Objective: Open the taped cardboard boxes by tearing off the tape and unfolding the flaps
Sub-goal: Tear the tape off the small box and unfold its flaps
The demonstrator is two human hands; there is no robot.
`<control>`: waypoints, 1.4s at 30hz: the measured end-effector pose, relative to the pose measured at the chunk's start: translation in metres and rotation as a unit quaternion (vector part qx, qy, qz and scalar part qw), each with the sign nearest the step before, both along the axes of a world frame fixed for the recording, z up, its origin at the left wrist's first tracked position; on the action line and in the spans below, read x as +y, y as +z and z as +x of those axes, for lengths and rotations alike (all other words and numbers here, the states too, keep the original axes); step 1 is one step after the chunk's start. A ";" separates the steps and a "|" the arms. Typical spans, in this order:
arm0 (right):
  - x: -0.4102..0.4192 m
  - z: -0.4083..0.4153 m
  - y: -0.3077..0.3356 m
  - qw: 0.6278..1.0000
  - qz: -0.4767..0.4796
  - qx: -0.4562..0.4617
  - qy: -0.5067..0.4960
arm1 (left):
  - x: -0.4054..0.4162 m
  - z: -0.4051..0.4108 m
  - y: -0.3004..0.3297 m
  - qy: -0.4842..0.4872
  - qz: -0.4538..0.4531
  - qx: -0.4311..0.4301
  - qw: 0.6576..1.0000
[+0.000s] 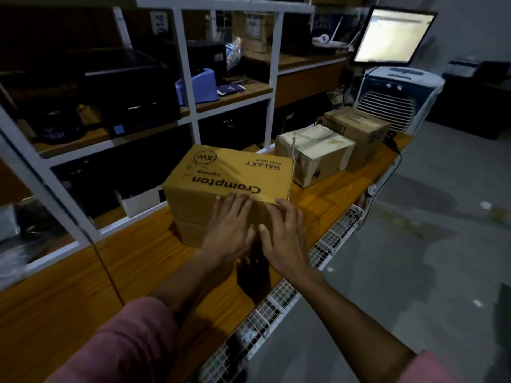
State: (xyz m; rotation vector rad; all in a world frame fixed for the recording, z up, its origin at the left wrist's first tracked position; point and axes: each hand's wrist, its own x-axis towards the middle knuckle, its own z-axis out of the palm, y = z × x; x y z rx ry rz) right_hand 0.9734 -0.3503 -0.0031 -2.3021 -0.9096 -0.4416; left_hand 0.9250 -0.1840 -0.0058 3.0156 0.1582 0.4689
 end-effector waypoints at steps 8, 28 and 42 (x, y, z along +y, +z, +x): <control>0.008 0.027 0.002 0.988 -0.153 0.028 0.003 | -0.003 -0.011 0.018 0.033 0.058 0.023 0.997; -0.034 -0.052 -0.052 0.994 -0.065 -0.032 0.082 | -0.027 -0.128 -0.024 0.131 0.075 -0.098 0.984; -0.037 -0.034 -0.032 0.988 0.076 0.061 0.120 | 0.000 -0.156 -0.040 0.170 0.047 0.133 0.975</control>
